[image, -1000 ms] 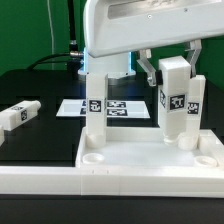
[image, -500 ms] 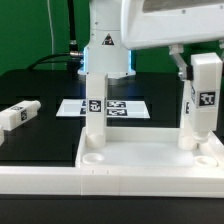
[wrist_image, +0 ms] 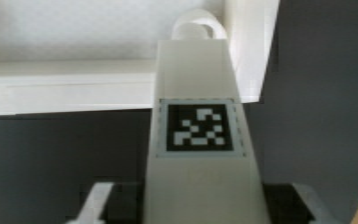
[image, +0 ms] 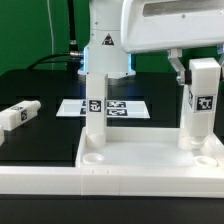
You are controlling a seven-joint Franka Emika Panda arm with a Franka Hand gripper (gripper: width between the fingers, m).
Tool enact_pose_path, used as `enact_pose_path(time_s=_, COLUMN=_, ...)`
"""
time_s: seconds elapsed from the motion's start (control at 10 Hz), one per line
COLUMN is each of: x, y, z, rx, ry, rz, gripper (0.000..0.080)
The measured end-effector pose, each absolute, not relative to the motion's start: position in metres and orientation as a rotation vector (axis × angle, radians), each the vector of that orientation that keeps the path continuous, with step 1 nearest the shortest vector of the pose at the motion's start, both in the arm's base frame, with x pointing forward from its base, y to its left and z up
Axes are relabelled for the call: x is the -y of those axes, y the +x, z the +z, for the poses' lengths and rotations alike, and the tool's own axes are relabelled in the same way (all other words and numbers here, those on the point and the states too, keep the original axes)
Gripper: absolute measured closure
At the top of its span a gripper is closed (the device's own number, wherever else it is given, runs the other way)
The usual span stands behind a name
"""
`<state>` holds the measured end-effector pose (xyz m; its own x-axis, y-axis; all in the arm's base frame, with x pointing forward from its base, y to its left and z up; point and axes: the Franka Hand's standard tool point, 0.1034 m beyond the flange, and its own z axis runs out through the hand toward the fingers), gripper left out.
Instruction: Assemble desk
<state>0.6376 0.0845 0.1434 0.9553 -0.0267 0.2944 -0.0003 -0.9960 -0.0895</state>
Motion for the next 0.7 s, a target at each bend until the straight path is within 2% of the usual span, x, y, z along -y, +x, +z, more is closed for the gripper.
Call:
enact_pose_path(time_s=0.2, x=-0.0791, y=0.641, z=0.1457, rx=-0.066, ry=-3.005, rz=-0.51, gripper=0.0509)
enact_pose_path(time_s=0.3, x=-0.0787, y=0.6449, z=0.1488, rx=-0.067, ry=-2.997, rz=-0.655, gripper=0.0509)
enact_pose_path(time_s=0.7, x=-0.0815, y=0.6394, z=0.1436, rx=-0.062, ry=-2.999, rz=-0.66, gripper=0.0509)
